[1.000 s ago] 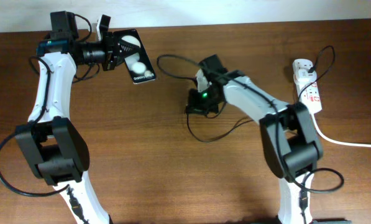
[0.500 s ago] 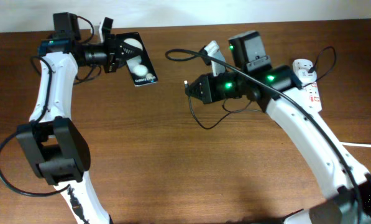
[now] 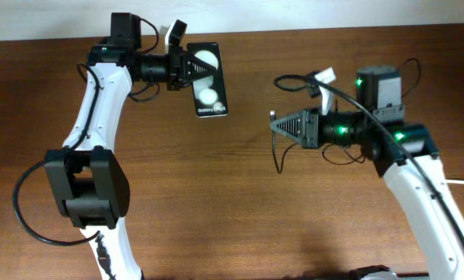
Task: Plug charger to phone and switch on socket
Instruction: 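Carry the plug with the right gripper up to the phone's bottom port, then align the plug tip with the port under the left-held phone, then push the plug upward into the phone's port with the right gripper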
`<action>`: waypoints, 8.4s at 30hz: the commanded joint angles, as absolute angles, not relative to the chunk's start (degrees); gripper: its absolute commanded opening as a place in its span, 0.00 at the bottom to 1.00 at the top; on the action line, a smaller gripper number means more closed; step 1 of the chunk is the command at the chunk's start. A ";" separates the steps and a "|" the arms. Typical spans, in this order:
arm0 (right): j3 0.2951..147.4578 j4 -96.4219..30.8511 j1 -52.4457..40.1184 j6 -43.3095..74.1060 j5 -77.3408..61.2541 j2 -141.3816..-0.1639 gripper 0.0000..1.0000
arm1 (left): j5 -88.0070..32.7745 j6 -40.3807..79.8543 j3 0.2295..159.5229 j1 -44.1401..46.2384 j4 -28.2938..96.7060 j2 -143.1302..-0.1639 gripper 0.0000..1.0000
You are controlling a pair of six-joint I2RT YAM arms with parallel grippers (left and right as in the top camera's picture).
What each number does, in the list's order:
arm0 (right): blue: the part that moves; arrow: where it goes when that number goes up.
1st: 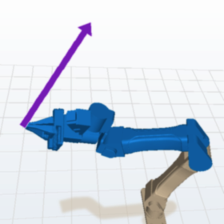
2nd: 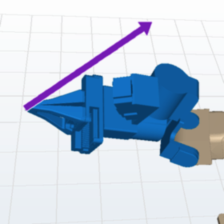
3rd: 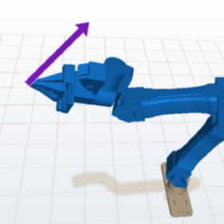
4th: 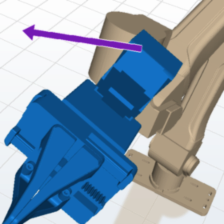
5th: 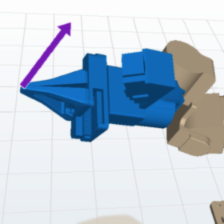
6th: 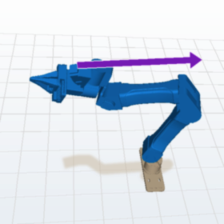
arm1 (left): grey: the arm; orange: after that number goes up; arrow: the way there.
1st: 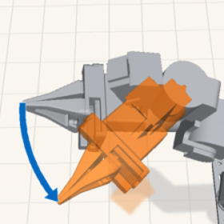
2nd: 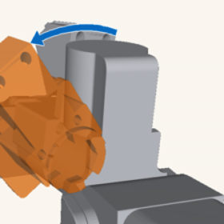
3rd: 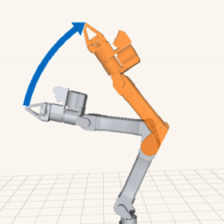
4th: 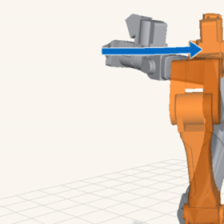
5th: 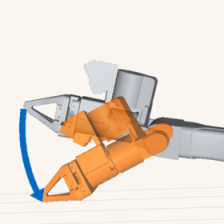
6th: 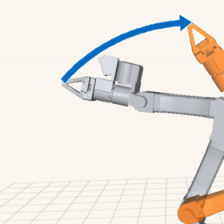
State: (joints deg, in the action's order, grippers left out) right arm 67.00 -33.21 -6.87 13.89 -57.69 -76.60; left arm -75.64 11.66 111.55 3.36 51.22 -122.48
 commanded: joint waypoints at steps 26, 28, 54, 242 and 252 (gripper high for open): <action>48.84 14.48 -22.92 44.03 -51.77 -83.88 0.04 | -88.49 5.93 111.59 5.93 51.09 -122.45 0.00; 48.84 14.48 -22.92 44.03 -51.77 -83.88 0.04 | -88.47 5.93 111.59 6.81 51.07 -122.45 0.00; 48.84 15.86 -22.92 44.03 -52.03 -83.85 0.04 | -86.19 8.12 111.59 7.51 51.27 -122.45 0.00; 45.89 27.49 -20.21 50.02 -58.00 -86.41 0.04 | -87.24 10.00 111.59 7.68 46.98 -122.45 0.00; 45.89 27.22 -20.21 50.04 -57.87 -86.83 0.04 | -87.26 10.00 111.59 8.14 46.98 -122.45 0.00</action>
State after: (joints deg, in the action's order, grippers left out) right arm 46.11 27.03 -20.56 50.54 -58.11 -86.32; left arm -85.10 9.89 111.55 7.97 47.11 -122.48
